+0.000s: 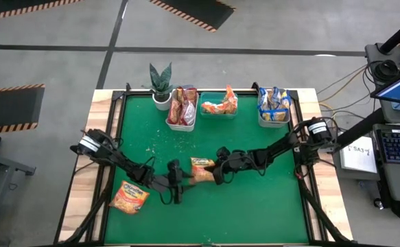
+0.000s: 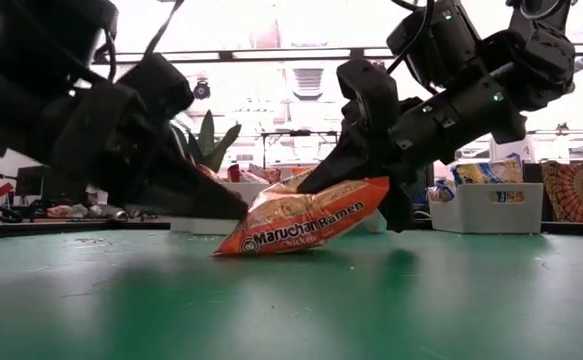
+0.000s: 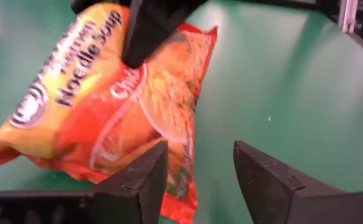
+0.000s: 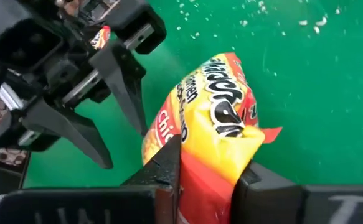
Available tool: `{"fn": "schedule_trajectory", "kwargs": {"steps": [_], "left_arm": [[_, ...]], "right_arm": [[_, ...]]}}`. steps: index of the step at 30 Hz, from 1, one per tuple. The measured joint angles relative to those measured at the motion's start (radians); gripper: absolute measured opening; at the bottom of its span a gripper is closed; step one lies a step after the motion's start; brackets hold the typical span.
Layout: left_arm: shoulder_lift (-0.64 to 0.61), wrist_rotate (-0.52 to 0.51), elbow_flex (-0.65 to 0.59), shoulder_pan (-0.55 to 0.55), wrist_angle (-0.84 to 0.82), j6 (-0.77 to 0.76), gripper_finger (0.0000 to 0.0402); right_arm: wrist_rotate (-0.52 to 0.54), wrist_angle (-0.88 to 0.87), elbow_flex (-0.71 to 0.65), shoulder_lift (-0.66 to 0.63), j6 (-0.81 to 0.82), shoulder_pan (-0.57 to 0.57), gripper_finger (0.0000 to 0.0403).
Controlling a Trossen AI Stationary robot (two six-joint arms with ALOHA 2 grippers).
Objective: Sort Maruchan noodles
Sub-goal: Put the orange noodle pack into the green bin
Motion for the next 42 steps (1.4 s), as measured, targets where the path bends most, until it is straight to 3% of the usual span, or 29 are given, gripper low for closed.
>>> {"fn": "schedule_trajectory", "kwargs": {"steps": [8, 21, 42], "left_arm": [[-0.181, -0.002, -0.058, -0.011, -0.119, 0.010, 0.0206], [-0.517, -0.005, -0.171, -0.033, -0.148, 0.106, 0.0199], [-0.536, -0.005, -0.175, -0.033, -0.149, 0.121, 0.0198]], "right_arm": [[-0.003, 0.022, 0.000, -0.019, -0.057, 0.003, 0.0026], [-0.007, 0.027, -0.001, -0.059, -0.145, 0.002, 0.0023], [0.001, 0.027, -0.001, -0.110, -0.215, 0.002, 0.0022]]}}
